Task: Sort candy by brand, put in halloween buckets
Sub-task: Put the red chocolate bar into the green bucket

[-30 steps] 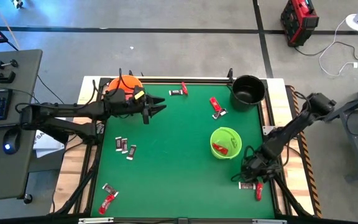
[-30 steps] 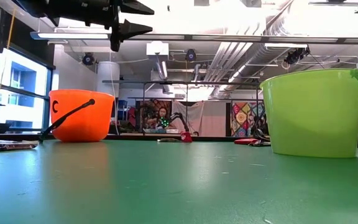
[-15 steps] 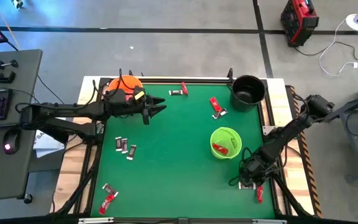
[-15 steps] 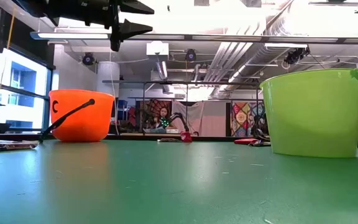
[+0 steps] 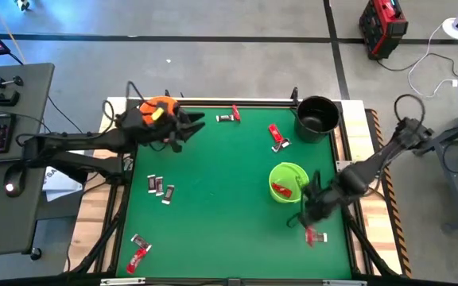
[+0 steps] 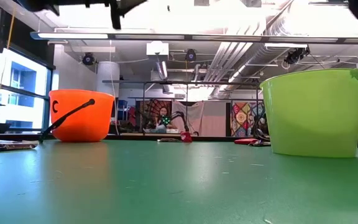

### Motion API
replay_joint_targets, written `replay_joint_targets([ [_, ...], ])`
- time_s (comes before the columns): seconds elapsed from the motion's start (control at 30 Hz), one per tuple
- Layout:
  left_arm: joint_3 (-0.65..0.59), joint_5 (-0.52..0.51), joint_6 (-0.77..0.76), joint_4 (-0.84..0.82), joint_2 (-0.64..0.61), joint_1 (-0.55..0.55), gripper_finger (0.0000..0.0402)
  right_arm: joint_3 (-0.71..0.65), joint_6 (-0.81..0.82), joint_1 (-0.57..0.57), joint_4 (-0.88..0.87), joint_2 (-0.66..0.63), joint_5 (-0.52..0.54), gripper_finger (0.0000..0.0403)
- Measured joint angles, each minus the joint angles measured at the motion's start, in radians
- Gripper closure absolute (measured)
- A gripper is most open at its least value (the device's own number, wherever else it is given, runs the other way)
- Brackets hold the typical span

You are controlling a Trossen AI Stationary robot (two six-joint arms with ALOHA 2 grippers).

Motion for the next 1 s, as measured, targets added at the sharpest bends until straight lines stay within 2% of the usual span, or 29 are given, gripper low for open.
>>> replay_joint_targets([
  [0.13,0.030,0.000,0.033,-0.001,-0.036,0.000,0.0204,0.095,-0.130,-0.097,0.000,-0.014,0.345,0.0402],
  [0.23,0.037,0.000,0.033,-0.001,-0.052,0.000,0.0204,0.125,-0.247,-0.189,0.006,-0.014,0.475,0.0402],
  [0.37,0.037,0.001,0.008,-0.014,-0.054,0.000,0.0204,0.118,-0.309,-0.310,-0.077,-0.003,0.483,0.0403],
  [0.5,0.037,0.026,-0.057,-0.034,-0.052,0.000,0.0204,0.081,-0.279,-0.382,-0.237,0.023,0.480,0.0403],
  [0.73,0.037,0.024,-0.124,-0.031,-0.065,-0.002,0.0204,0.041,-0.307,-0.404,-0.206,0.025,0.380,0.0394],
  [0.83,0.037,0.020,-0.144,-0.032,-0.079,0.007,0.0204,0.041,-0.314,-0.404,-0.205,0.025,0.365,0.0365],
  [1.0,0.037,0.018,-0.124,-0.032,-0.106,0.026,0.0204,0.041,-0.364,-0.404,-0.152,0.024,0.306,0.0285],
])
